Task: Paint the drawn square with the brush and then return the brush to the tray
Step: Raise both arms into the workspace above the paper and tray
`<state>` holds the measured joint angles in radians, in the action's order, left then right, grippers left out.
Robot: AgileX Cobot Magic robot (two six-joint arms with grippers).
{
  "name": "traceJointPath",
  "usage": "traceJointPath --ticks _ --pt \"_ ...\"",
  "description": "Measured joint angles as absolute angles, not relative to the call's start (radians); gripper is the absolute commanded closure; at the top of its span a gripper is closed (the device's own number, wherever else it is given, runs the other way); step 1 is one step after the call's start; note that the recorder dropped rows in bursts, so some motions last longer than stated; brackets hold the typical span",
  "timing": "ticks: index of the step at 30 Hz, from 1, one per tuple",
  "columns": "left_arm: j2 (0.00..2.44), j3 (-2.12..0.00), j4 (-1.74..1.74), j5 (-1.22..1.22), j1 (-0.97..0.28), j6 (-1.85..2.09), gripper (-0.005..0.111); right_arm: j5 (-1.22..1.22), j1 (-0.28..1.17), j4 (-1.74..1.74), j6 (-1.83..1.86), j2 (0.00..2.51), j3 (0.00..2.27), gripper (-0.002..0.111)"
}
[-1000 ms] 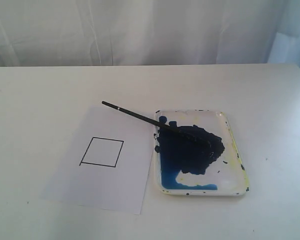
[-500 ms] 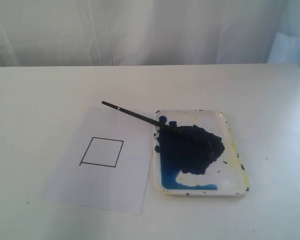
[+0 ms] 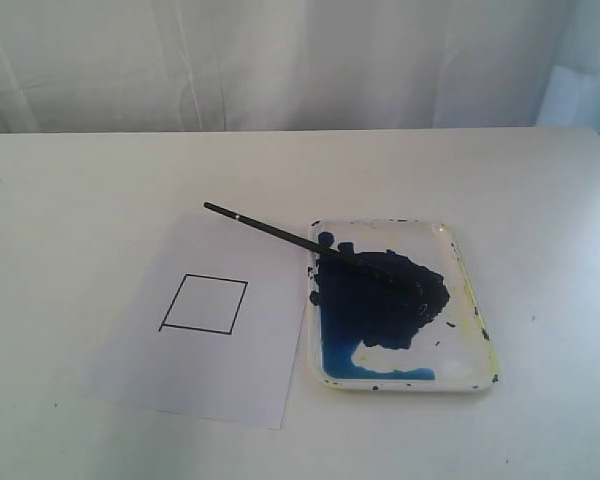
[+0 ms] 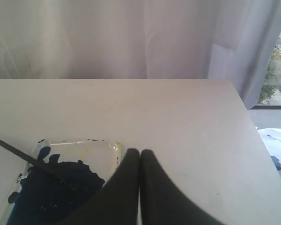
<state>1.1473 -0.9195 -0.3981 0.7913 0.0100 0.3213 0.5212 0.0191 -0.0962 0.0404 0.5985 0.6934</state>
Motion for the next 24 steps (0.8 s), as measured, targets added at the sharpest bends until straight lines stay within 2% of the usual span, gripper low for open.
traceJointPath --ticks 15,17,18,24 --pt "1.517 -1.227 -0.377 0.798 -0.067 0.468 0.107 0.534 0.019 -0.26 0.3 0.866 0.836 0.108" --pt "1.592 -1.289 -0.377 0.765 -0.067 0.498 0.099 0.513 0.019 -0.288 0.344 0.937 0.869 0.108" --pt "1.616 -1.307 -0.383 0.755 -0.067 0.519 0.089 0.497 0.019 -0.297 0.367 0.959 0.876 0.108" --pt "1.805 -1.388 -0.459 0.626 -0.083 0.636 0.058 0.366 0.019 -0.314 0.481 1.137 0.927 0.108"
